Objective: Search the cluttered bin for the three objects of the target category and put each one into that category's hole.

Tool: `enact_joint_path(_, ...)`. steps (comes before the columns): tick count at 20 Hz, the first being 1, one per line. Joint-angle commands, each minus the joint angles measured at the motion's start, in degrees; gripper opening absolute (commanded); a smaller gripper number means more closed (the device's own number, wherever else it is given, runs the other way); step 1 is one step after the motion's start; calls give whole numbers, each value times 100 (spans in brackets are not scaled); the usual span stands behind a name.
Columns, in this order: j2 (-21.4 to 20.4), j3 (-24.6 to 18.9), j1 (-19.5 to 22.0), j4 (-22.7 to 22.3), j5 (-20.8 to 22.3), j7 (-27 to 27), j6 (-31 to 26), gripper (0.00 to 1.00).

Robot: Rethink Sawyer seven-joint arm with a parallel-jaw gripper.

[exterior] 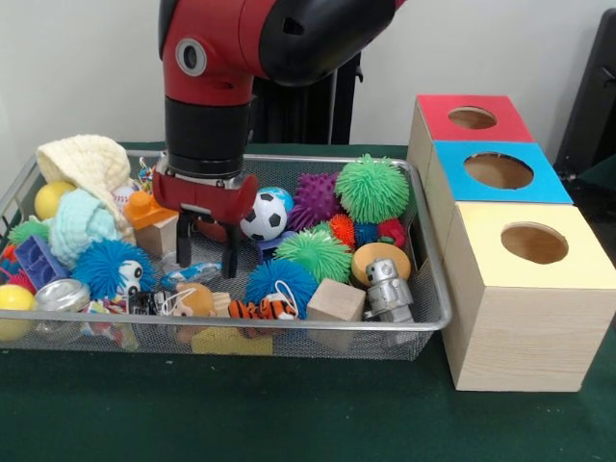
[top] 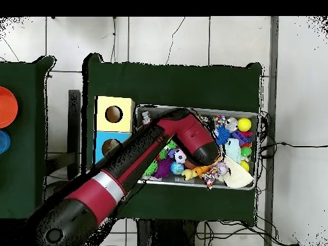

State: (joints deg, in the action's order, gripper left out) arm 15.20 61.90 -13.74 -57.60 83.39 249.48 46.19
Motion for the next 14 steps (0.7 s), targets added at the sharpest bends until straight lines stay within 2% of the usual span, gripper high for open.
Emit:
enact_joint_path(1, 459, -366, 43, 581, -35, 720, -464, 100)
enact_joint_path(5, 532, -455, 58, 541, -176, 747, -713, 100)
enact_joint_path(14, 655, -495, 99, 674, -175, 928, -741, 100)
